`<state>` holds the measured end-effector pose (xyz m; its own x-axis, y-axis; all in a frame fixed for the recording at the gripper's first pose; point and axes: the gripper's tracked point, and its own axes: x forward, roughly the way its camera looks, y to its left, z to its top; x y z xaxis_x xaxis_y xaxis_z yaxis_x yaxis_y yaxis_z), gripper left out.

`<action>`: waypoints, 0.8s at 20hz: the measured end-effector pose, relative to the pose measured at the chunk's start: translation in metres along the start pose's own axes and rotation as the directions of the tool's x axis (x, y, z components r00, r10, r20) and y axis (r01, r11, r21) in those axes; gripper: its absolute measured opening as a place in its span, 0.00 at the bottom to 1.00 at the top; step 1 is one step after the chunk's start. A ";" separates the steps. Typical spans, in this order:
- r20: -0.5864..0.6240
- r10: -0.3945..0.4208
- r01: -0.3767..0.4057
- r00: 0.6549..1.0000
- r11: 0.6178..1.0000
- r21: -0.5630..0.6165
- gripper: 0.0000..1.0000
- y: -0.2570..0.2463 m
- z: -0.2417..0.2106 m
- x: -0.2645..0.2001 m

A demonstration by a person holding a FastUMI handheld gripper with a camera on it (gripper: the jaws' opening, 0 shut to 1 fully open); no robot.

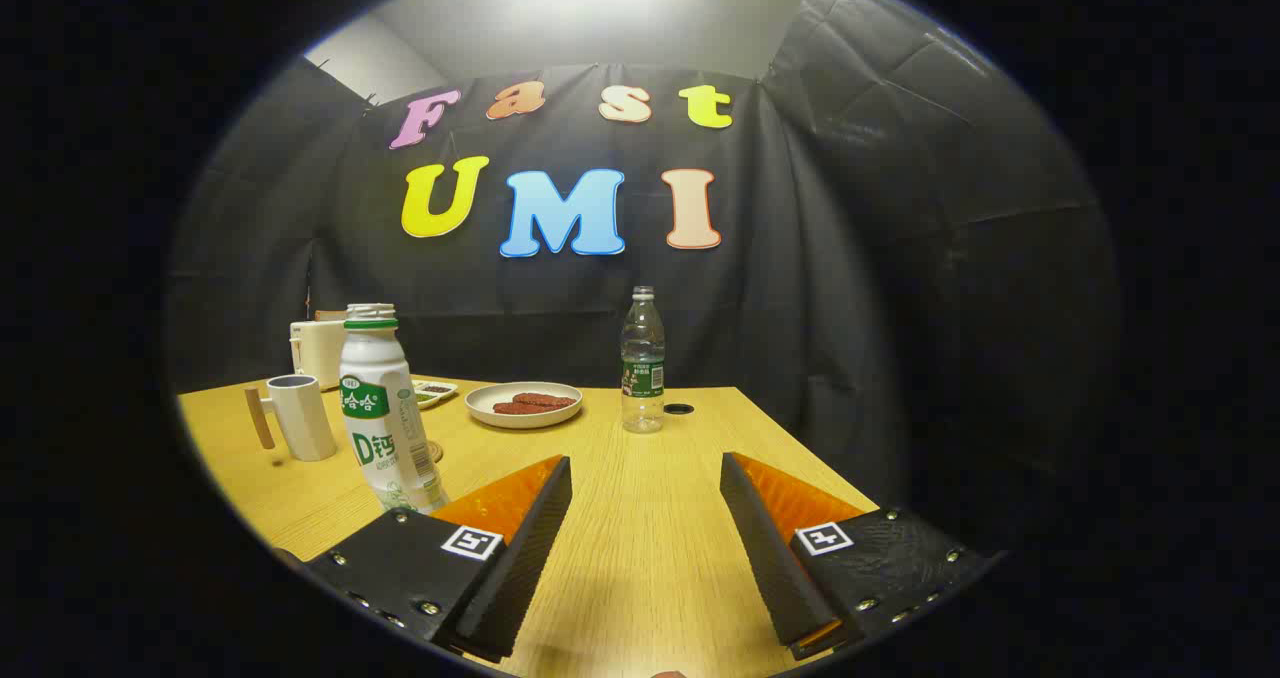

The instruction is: Take the bottle from table, then pour the juice into the cup, finally place the bottle on the coaster

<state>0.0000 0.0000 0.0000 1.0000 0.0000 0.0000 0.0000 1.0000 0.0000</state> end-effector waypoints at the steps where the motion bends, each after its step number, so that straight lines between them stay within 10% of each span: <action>1: -0.002 0.000 0.000 1.000 1.000 0.001 0.91 0.000 0.001 0.006; 16: 0.103 0.070 -0.070 0.992 0.998 -0.005 0.91 0.056 0.087 0.043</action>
<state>0.0433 0.0559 0.0873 0.9922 0.0698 0.1032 -0.0696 0.9976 -0.0053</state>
